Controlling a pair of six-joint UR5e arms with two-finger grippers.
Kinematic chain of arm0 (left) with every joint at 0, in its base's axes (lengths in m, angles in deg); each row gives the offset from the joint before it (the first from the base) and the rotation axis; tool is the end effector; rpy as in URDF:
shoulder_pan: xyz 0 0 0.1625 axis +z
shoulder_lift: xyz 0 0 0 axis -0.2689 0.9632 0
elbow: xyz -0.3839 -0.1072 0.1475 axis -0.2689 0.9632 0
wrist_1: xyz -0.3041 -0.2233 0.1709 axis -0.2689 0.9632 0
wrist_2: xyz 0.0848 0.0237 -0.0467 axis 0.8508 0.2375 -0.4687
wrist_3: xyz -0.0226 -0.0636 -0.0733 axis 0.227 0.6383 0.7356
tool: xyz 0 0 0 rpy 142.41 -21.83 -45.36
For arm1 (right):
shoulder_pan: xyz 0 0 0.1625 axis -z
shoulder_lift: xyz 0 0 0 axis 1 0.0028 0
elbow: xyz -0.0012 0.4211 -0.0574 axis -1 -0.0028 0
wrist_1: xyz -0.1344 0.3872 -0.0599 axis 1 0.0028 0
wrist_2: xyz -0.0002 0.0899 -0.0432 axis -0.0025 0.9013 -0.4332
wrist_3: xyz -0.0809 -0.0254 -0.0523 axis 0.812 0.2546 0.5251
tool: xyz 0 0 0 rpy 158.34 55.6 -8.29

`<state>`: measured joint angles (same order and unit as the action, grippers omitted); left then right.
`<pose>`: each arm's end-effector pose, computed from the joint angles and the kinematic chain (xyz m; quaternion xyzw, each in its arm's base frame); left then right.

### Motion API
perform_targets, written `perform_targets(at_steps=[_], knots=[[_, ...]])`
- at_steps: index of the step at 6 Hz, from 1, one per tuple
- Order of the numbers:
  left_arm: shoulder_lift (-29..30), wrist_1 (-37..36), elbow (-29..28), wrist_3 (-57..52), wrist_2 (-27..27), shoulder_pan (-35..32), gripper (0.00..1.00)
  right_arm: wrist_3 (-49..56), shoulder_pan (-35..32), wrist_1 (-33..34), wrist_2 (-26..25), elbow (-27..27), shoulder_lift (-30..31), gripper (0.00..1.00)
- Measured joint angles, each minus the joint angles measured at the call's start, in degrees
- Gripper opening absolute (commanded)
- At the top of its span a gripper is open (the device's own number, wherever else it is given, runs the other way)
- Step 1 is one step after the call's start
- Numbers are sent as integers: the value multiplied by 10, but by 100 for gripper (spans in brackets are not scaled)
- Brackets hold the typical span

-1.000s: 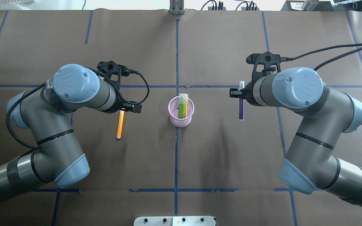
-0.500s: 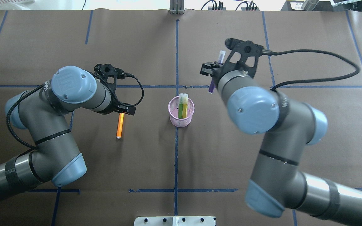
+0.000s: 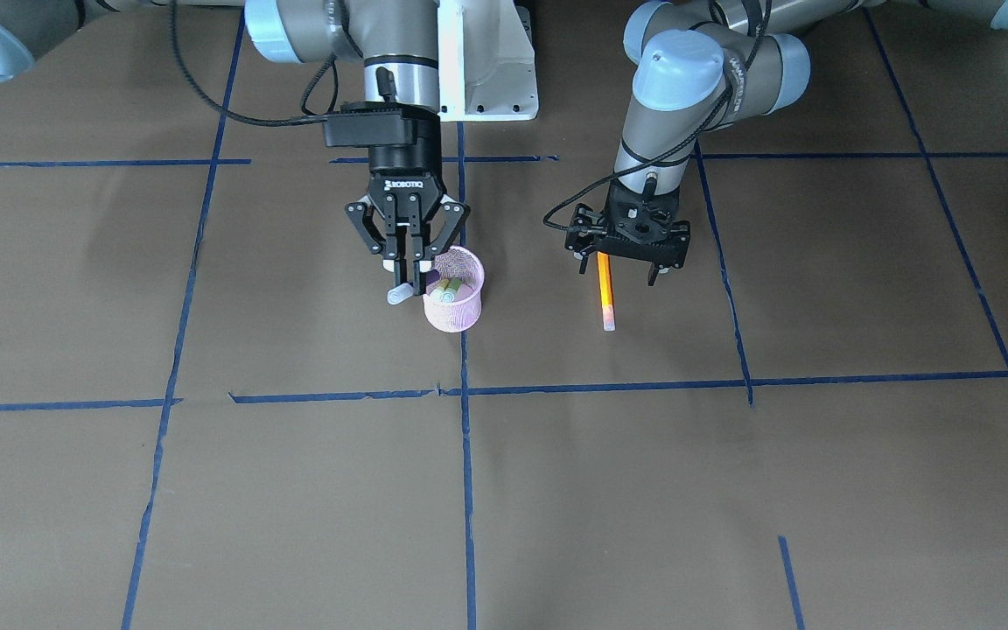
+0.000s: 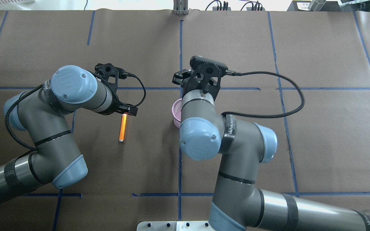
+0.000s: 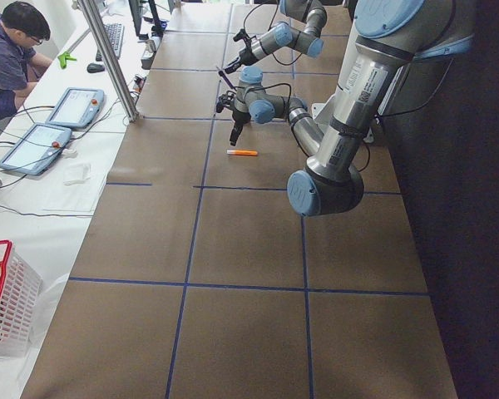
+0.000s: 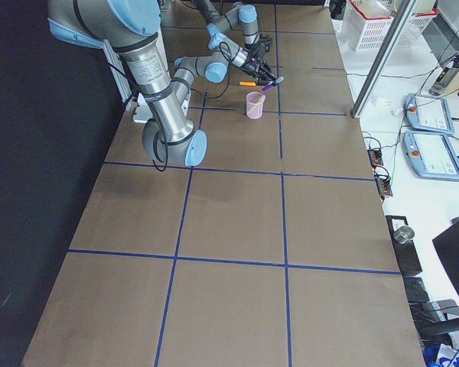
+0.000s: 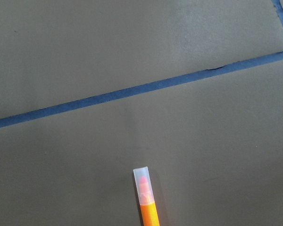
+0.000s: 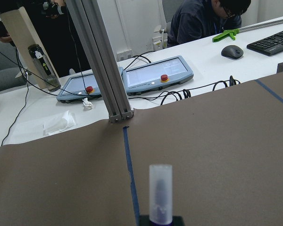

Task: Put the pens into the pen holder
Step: 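Lift the purple marker with the right gripper and lower it into the pink cup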

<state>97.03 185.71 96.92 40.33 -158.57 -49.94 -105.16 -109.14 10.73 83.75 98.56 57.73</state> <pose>0.4615 -0.4513 0.2811 0.1542 0.3831 0.0619 0.9086 -0.5426 -0.4017 0.1485 0.3888 -0.3735 0.2945 0.7891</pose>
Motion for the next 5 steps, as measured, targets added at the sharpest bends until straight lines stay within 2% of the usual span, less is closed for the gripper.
perform_targets(at_steps=[1,2,3,5], knots=[[0,0,0,0,0,-2,100,-5,23,-1,-24,-8,2,4],[1,0,0,0,0,-3,100,-6,41,-1,-43,-13,10,18],[1,0,0,0,0,-4,100,-6,53,-1,-57,-20,18,99],[2,0,-1,0,0,-4,100,-5,58,-2,-65,-29,18,100]])
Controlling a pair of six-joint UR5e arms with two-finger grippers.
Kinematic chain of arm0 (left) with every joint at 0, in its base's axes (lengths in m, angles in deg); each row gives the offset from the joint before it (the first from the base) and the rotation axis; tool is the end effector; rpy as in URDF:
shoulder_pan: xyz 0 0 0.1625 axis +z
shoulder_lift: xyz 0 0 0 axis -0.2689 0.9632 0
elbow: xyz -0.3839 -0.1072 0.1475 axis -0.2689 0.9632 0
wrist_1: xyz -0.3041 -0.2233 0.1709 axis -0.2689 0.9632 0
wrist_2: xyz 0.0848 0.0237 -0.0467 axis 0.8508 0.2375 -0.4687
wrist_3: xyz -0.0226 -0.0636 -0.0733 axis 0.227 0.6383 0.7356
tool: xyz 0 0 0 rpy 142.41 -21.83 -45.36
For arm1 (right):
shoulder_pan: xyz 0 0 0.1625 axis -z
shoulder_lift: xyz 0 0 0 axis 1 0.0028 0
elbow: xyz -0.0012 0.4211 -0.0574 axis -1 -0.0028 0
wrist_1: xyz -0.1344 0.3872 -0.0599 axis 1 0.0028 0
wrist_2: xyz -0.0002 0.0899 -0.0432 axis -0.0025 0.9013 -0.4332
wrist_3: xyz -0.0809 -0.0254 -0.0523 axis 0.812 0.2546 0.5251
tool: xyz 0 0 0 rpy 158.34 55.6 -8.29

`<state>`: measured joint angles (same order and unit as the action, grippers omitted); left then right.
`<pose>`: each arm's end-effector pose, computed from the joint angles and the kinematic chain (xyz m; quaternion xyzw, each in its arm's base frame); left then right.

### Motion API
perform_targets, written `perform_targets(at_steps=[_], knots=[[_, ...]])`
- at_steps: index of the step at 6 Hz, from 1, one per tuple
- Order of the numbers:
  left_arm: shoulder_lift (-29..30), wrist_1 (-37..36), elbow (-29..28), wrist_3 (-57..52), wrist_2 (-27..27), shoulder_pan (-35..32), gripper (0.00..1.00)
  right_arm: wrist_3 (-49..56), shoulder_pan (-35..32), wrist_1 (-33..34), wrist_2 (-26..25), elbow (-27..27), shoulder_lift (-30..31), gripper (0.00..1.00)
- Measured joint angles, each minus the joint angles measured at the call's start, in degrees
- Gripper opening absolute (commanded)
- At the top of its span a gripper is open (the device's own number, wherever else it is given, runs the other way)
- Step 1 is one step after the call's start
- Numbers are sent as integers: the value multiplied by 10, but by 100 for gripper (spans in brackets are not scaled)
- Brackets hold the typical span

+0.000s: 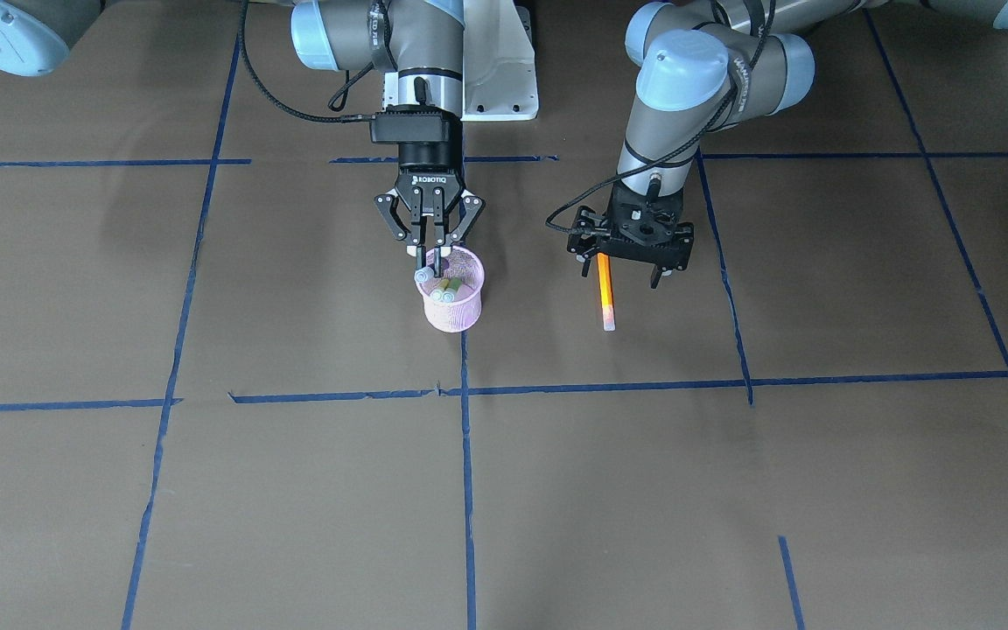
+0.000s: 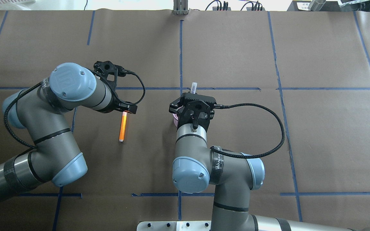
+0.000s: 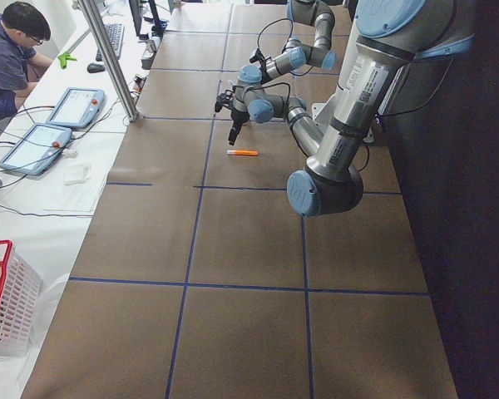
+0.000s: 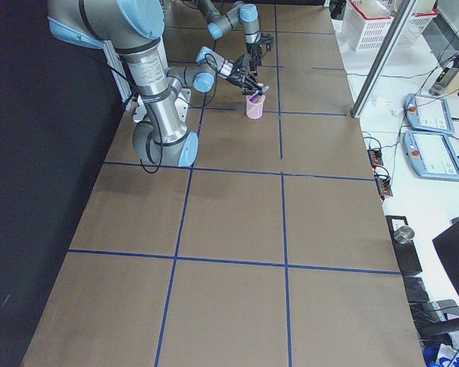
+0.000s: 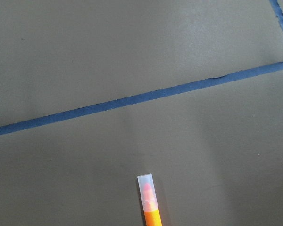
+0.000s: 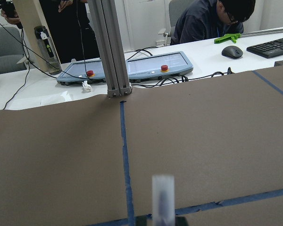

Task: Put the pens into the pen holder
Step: 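Lift the purple marker with the right gripper and lower it into the pink cup, then release purple marker with right gripper while left gripper grasps the orange marker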

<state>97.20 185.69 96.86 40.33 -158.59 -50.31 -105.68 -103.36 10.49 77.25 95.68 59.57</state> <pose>0.4591 -0.4546 0.2798 0.1558 0.3832 0.0591 0.9085 -0.5879 -0.3550 0.1833 0.4156 -0.3459 0.2678 0.7975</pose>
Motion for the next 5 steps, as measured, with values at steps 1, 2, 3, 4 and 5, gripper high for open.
perform_targets(at_steps=[1,2,3,4,5], knots=[[0,0,0,0,0,0,100,1,-7,1,27,3,-3,100],[1,-1,-2,3,0,0,100,5,-28,5,91,12,-6,100],[3,0,-14,9,0,1,99,22,-64,28,183,29,-6,100],[9,1,-34,24,0,3,91,63,-112,74,299,56,-6,100],[18,3,-52,41,0,4,79,122,-173,109,426,76,-3,100]])
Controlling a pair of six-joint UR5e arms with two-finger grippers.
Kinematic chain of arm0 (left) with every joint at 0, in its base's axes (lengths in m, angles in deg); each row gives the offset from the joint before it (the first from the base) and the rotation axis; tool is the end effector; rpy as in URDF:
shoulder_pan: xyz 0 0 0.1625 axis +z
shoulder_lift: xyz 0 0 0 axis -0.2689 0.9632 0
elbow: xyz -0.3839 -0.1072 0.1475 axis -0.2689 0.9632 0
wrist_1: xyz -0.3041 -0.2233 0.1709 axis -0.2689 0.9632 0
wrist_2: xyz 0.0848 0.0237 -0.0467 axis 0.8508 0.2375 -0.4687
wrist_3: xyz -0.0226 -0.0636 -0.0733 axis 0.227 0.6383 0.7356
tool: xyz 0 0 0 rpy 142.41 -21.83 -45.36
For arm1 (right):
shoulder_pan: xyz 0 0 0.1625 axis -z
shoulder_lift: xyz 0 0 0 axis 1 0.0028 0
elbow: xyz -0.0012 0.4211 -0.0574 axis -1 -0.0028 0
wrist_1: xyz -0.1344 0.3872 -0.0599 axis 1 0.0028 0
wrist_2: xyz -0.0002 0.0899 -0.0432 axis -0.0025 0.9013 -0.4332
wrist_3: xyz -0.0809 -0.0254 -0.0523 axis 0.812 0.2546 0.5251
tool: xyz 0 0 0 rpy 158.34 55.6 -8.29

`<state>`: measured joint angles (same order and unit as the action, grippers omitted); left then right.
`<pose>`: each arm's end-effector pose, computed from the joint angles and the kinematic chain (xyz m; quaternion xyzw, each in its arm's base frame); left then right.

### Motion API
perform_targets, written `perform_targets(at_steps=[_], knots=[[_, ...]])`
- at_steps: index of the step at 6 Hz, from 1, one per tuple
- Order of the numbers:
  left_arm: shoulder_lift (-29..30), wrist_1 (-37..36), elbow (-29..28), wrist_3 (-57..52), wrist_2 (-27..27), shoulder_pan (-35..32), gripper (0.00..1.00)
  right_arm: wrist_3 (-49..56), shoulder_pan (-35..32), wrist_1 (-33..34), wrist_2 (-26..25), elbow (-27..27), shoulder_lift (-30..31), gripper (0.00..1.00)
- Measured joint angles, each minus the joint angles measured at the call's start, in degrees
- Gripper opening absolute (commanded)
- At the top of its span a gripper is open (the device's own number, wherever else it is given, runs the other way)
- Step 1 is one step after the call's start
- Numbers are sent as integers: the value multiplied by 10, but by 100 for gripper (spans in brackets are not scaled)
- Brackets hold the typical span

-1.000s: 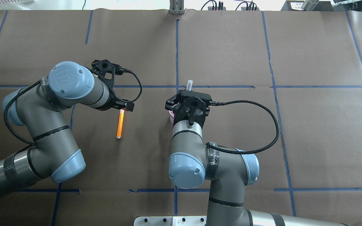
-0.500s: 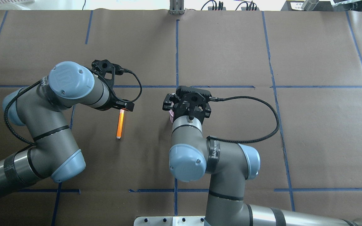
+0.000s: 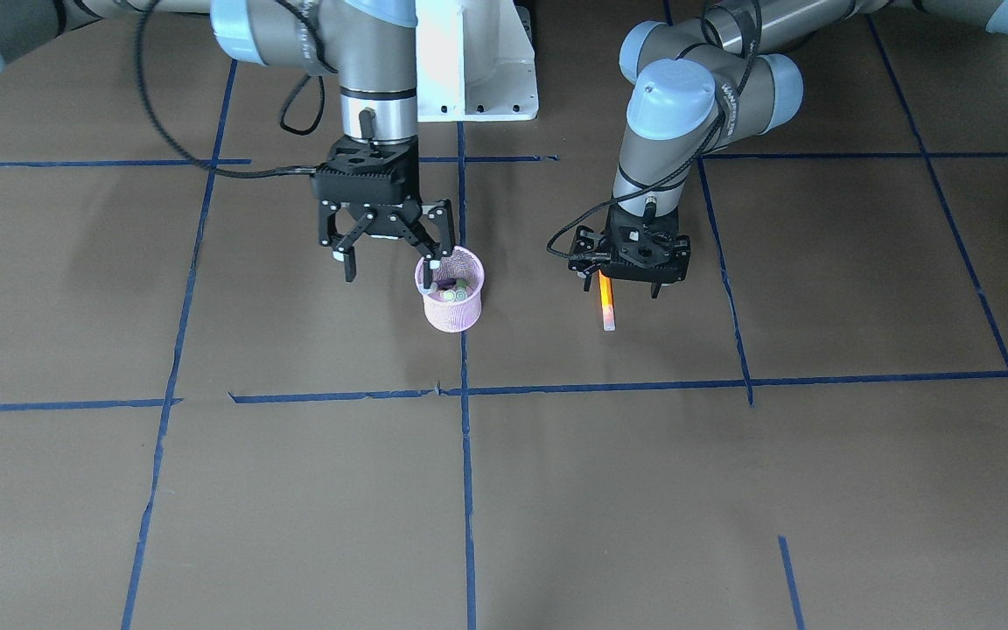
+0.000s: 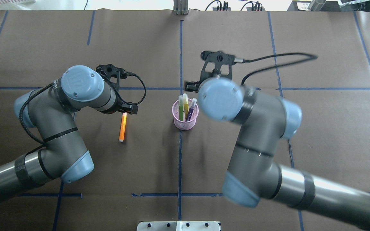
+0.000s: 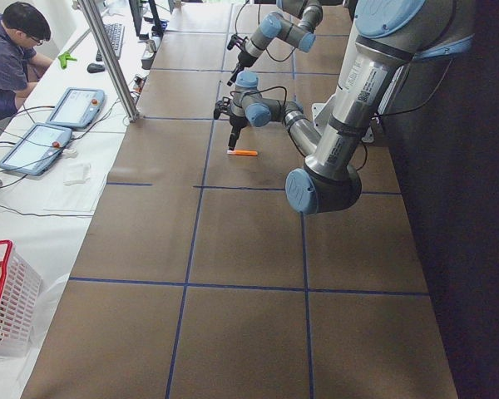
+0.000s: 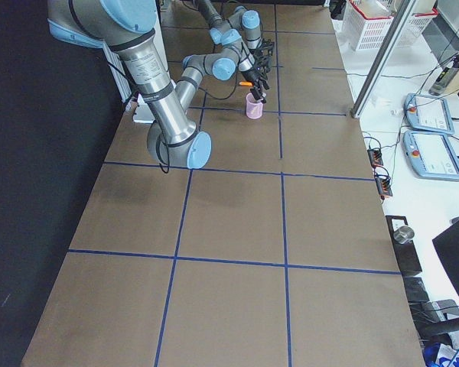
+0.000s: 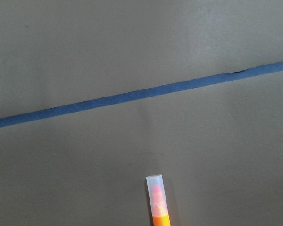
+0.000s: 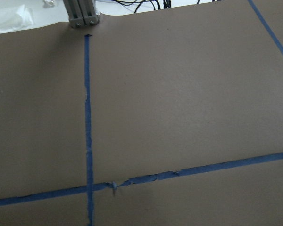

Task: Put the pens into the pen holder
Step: 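Release purple marker with right gripper while left gripper grasps the orange marker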

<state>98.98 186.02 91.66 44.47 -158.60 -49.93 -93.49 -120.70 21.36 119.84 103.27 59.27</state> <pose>0.4839 -0.4663 0.2994 0.1259 0.3692 0.0265 0.9204 -0.4776 -0.4524 0.1743 0.1952 -0.3621 0.1624 0.8969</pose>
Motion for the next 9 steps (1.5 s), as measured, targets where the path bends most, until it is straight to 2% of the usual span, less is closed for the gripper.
perform_targets(at_steps=[1,2,4,7,8,9], knots=[[7,0,-12,8,0,1,65,57,-57,12,109,8,7,100],[14,0,-25,17,0,3,61,93,-91,15,168,10,16,100],[29,0,-53,32,-1,5,53,111,-107,15,197,12,23,100],[31,1,-70,35,-23,6,53,112,-109,15,200,18,28,100],[31,2,-76,34,-25,7,47,112,-109,15,200,20,30,100],[31,2,-79,34,-25,9,9,112,-109,15,200,22,31,100]])
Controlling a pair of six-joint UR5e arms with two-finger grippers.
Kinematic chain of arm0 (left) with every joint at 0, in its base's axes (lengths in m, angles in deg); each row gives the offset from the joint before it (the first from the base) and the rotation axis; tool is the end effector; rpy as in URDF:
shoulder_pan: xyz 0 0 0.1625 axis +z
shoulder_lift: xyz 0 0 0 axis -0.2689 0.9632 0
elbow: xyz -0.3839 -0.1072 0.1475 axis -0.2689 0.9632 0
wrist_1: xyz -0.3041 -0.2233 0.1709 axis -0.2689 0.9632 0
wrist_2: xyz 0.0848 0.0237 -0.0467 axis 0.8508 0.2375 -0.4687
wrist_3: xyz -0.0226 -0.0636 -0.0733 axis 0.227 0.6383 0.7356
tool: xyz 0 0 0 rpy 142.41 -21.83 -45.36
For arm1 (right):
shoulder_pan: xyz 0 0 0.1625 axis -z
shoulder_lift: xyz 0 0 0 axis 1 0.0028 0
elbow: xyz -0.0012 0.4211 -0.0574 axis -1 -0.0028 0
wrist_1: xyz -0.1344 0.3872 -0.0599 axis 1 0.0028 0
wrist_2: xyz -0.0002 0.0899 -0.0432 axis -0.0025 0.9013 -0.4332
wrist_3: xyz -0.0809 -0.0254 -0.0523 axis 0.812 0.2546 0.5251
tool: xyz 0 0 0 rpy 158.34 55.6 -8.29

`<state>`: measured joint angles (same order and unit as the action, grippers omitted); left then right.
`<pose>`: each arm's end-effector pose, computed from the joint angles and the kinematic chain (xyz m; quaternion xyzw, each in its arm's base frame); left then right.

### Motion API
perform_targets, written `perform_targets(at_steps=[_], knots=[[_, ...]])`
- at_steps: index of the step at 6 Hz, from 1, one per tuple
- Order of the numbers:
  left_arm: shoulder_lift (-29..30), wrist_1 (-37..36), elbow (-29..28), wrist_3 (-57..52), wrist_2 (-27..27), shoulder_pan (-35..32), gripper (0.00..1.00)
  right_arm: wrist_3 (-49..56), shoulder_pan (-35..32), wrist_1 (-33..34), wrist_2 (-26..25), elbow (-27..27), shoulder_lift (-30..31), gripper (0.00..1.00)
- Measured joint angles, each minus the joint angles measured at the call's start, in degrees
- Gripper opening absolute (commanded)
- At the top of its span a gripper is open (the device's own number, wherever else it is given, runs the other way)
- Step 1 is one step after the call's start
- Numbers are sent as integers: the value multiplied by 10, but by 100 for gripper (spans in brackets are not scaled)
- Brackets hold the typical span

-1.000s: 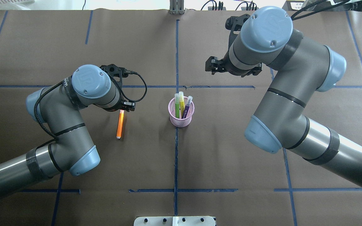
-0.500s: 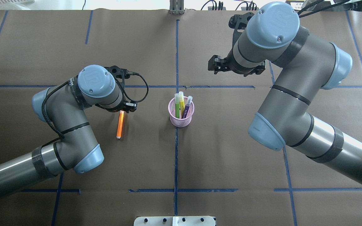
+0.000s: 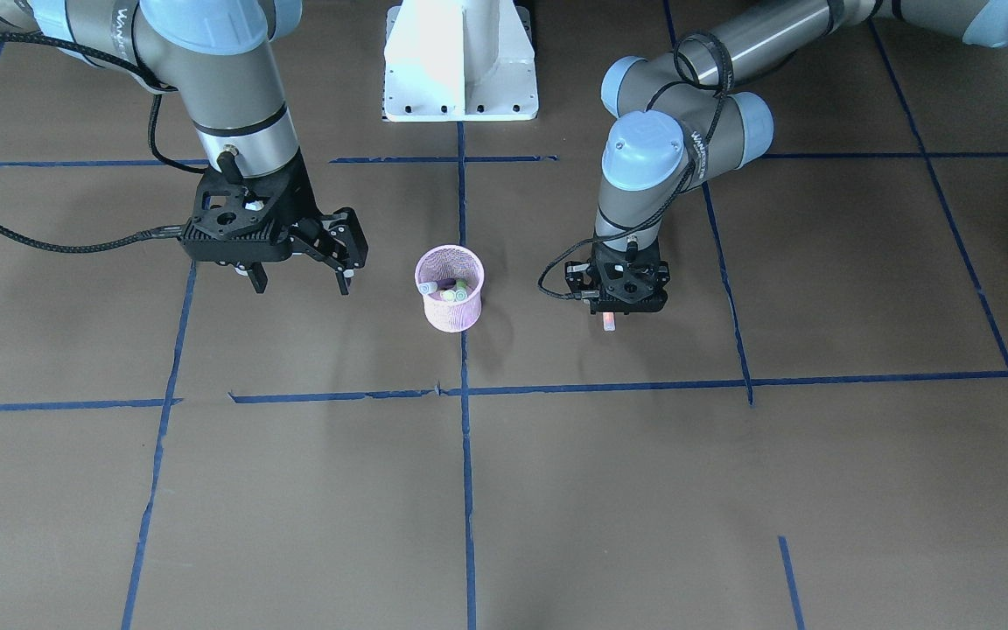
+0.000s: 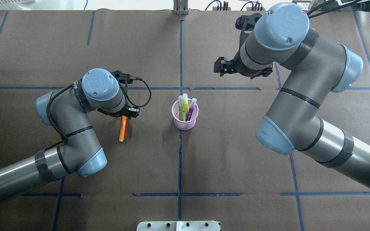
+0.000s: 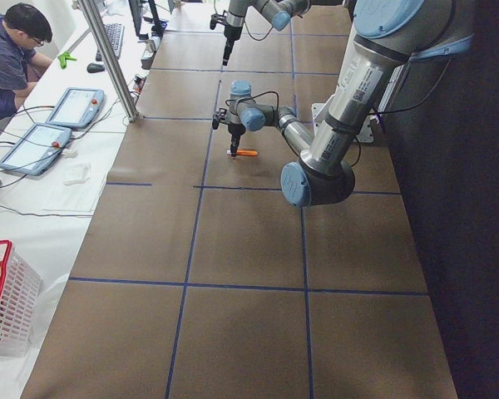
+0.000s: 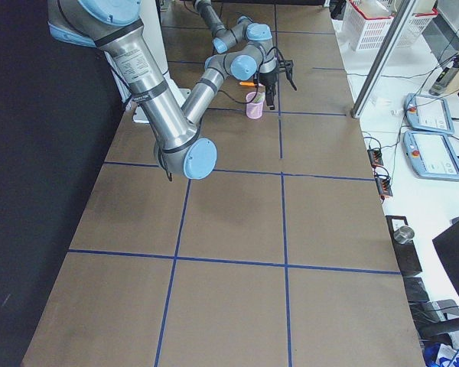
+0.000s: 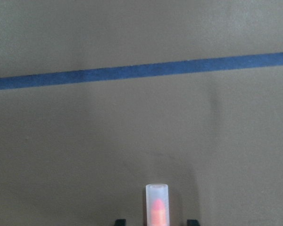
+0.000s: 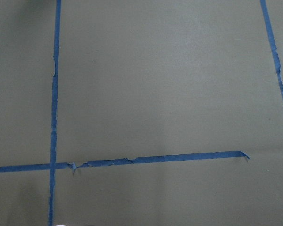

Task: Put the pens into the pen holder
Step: 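Release purple marker with right gripper while left gripper grasps the orange marker, then lift the orange marker with the left gripper and lower it into the pink cup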

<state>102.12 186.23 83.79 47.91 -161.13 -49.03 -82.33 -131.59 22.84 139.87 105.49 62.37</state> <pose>0.5245 -0.4756 0.3244 0.0735 0.3531 0.0092 0.9326 -0.3952 -0.4986 0.1958 0.1147 -0.3872 0.0924 0.9102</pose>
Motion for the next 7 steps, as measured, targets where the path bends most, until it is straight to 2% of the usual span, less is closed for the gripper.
perform_targets(at_steps=[1,4,6,7], knots=[[0,0,-1,0,-3,1,0,0,0,0,0,2,0,100],[-2,-3,5,-5,-37,-6,0,0,0,0,0,5,1,100],[1,-2,69,33,-25,-35,0,0,-1,0,1,7,1,100],[6,-1,107,97,16,-44,0,2,-2,0,3,11,6,100]])
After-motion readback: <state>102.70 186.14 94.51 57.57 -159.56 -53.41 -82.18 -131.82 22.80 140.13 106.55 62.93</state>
